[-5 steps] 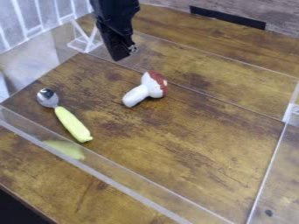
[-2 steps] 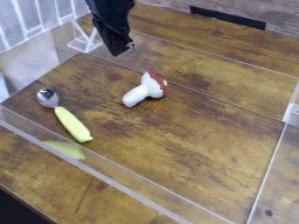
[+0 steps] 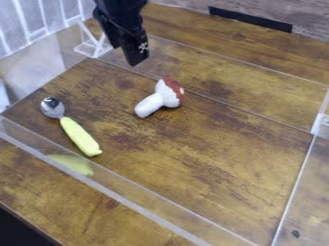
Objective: Remove the mushroom from the silver pot and put it on the table
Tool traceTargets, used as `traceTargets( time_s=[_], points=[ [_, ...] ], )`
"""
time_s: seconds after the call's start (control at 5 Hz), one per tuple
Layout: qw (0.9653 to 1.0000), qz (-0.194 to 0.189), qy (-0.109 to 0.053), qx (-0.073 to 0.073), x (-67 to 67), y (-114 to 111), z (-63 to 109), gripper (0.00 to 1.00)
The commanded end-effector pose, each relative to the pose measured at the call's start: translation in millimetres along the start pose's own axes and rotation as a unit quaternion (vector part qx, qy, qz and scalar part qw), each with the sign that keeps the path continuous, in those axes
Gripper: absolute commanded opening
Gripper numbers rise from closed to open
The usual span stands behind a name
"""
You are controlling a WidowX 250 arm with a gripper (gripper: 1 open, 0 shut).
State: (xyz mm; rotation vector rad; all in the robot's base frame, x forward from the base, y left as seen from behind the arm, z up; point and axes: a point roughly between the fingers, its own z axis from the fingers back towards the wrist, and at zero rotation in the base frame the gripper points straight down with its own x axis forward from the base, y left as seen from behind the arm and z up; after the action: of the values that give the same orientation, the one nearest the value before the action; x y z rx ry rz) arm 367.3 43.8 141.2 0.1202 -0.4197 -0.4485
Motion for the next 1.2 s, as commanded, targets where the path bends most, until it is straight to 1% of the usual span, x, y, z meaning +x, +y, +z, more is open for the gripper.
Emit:
traceTargets(
  time_s=[0.0, 0.2, 0.6, 1.0],
  points=[
    [0.9994, -0.012, -0.026, 0.020, 8.5, 22.9, 7.0, 1.00],
    [0.9994, 0.008, -0.016, 0.029, 5.2, 26.5, 1.6, 1.00],
    [0.9976, 0.039, -0.003, 0.057, 11.2, 41.5, 1.9, 1.00],
    [0.9950, 0.064, -0.001, 0.077, 22.4, 58.1, -2.5, 1.00]
  ],
)
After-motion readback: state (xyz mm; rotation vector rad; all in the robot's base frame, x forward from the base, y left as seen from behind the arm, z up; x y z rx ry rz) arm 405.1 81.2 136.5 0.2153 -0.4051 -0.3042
